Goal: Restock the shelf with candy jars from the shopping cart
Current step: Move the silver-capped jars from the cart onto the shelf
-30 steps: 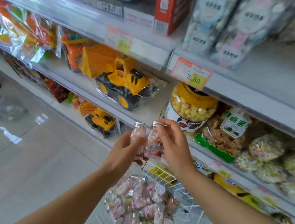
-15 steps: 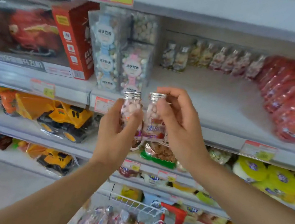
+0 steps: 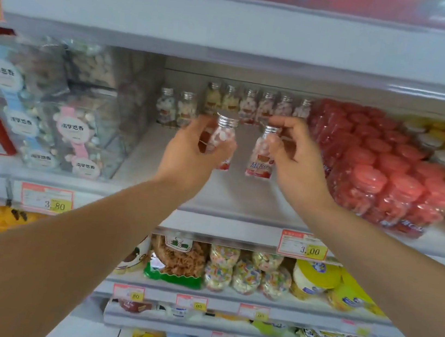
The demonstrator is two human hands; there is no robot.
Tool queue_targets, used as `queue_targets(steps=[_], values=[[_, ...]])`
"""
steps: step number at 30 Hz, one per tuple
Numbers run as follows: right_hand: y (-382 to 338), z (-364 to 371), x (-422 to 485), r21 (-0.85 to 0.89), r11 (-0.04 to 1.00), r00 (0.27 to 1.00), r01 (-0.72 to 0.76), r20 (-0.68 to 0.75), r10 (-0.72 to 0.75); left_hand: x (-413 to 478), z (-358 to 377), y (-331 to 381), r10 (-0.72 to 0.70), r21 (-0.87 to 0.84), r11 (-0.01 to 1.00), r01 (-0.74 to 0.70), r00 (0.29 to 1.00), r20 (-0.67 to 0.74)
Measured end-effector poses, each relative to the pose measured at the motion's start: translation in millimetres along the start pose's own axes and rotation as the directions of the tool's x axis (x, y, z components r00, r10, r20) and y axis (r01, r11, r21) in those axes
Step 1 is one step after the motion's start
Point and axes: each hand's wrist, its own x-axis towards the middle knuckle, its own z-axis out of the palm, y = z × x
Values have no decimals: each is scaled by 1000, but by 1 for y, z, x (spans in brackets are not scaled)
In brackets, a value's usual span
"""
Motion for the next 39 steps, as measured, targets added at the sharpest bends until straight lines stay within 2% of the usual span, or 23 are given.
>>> queue_targets(steps=[5, 8, 12, 15, 17, 21, 23, 29, 34, 39], values=[[14, 1, 11, -117, 993, 1000, -10, 12, 12, 33, 19, -15, 8, 56, 998, -9, 1000, 12], [17, 2, 13, -128, 992, 1000, -18, -11, 17, 46, 24, -21, -1, 52, 999, 1, 1000, 15], [21, 2, 11, -137, 980, 989, -147, 0, 148, 50, 22, -21, 1, 94, 996, -6, 998, 58], [20, 0, 12, -228, 939, 960, -258, 49, 276, 51, 15, -23, -22, 230, 973, 1, 996, 88], [18, -1, 15, -366, 890, 948, -273, 53, 312, 54, 10, -24, -41, 308, 951, 9, 995, 95], [23, 3, 31, -478, 818, 934, -319, -13, 357, 62, 14, -25, -56, 289, 957, 25, 994, 98], [31, 8, 41, -471, 809, 926, -351, -44, 376, 69, 19, -27, -62, 291, 956, 38, 995, 76], [55, 22, 63, -298, 880, 929, -369, -117, 350, 92, 34, -27, -76, 381, 922, 73, 997, -7], [74, 30, 80, -285, 908, 945, -308, -198, 259, 111, 44, -31, -82, 371, 924, 97, 995, -55], [85, 33, 87, -281, 914, 944, -294, -233, 232, 126, 54, -35, -71, 367, 925, 101, 993, -95]])
